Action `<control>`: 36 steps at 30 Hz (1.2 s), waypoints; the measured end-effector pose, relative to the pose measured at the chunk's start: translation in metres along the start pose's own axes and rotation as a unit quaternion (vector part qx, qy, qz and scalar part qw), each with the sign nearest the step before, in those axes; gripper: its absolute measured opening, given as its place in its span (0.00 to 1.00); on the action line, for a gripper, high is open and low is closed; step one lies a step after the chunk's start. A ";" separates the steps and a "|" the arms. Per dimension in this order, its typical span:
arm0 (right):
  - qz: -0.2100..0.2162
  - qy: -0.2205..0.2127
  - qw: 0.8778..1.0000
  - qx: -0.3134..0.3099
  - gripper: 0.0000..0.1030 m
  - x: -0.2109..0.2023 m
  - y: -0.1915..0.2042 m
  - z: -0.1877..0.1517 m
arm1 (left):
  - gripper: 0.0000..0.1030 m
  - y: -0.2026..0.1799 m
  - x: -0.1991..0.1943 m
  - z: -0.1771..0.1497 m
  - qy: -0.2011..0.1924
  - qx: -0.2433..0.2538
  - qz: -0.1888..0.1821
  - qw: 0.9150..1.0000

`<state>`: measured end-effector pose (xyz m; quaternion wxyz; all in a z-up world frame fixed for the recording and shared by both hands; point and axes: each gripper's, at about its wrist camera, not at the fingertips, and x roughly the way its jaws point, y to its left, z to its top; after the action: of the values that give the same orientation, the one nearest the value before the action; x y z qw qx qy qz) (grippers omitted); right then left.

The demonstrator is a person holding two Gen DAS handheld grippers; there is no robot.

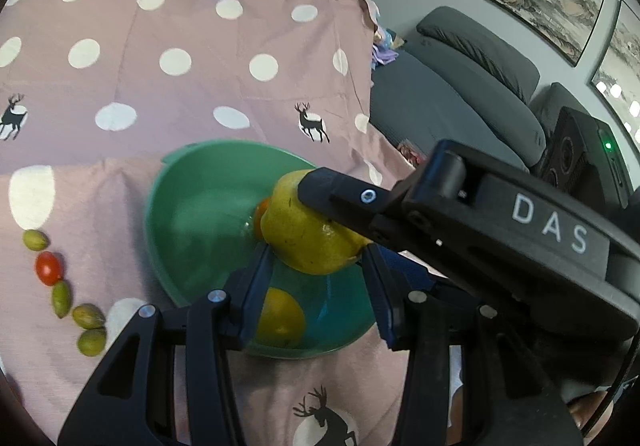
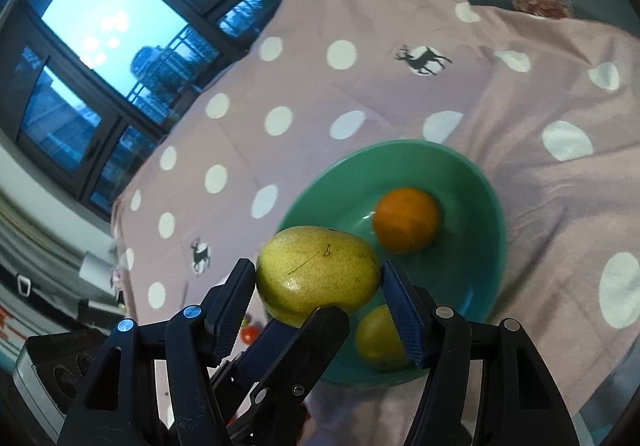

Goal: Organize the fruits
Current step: 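Lower the pear into the bowl and open the right gripper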

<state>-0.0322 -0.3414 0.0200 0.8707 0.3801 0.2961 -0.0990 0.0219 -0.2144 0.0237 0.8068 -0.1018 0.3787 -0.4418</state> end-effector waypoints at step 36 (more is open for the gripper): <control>-0.039 0.041 0.997 0.043 0.65 0.023 -0.029 0.003 | 0.42 -0.001 0.026 -0.008 0.042 0.000 0.020 0.999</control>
<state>-0.0234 -0.3620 -0.0096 0.8363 0.4087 0.3416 -0.1300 0.0240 -0.2341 0.0052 0.7987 -0.0758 0.4145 -0.4296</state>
